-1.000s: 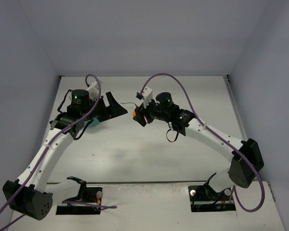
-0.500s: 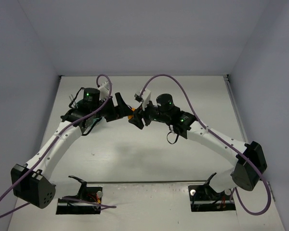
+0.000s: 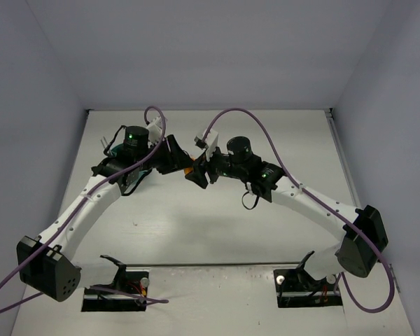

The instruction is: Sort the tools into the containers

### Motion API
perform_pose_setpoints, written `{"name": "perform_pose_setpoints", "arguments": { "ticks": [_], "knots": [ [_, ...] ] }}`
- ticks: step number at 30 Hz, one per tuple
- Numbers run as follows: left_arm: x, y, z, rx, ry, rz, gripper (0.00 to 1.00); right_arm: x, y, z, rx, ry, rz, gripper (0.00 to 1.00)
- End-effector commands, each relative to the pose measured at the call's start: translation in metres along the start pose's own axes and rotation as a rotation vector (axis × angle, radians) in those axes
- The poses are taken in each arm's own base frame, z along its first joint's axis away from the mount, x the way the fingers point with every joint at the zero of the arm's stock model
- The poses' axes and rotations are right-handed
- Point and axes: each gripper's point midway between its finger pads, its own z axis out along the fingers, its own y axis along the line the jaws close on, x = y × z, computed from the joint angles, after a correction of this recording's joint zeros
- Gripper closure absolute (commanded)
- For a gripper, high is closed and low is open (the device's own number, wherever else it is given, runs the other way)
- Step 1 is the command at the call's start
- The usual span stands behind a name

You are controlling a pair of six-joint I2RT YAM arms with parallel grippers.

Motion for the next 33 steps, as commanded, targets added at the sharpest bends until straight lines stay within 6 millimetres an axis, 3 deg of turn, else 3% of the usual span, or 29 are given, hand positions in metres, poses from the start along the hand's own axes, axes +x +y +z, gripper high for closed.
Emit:
{"name": "perform_pose_setpoints", "arguments": {
  "ticks": [1, 3, 4, 7, 10, 14, 19, 28, 33],
  "knots": [
    [-0.016, -0.025, -0.005, 0.068, -0.054, 0.037, 0.75, -0.041, 0.009, 0.001, -0.032, -0.134, -0.04, 1.0],
    [-0.016, -0.026, -0.005, 0.07, -0.052, 0.037, 0.85, -0.04, 0.009, 0.001, -0.032, -0.133, -0.039, 1.0],
    [-0.016, -0.026, -0.006, 0.071, -0.053, 0.037, 0.96, -0.04, 0.008, 0.001, -0.028, -0.135, -0.04, 1.0],
    [-0.018, -0.027, -0.007, 0.071, -0.062, 0.039, 1.0, -0.038, 0.008, 0.0, -0.027, -0.131, -0.038, 0.86],
    [-0.02, -0.029, -0.01, 0.071, -0.078, 0.055, 1.0, -0.034, 0.007, 0.001, -0.021, -0.121, -0.033, 0.53],
    [-0.028, -0.025, -0.015, 0.025, -0.113, 0.085, 1.0, -0.025, 0.002, -0.003, 0.003, -0.108, -0.029, 0.29],
    [-0.042, -0.012, -0.024, -0.091, -0.15, 0.145, 1.0, -0.01, -0.008, -0.014, 0.037, -0.083, -0.003, 0.18],
    [-0.123, 0.053, -0.077, -0.63, -0.433, 0.237, 1.0, 0.019, -0.037, -0.043, 0.225, -0.043, 0.076, 0.09],
    [-0.151, 0.079, -0.075, -0.795, -0.436, 0.313, 1.0, 0.048, -0.039, -0.048, 0.264, 0.007, 0.123, 0.08]
  ]
}}
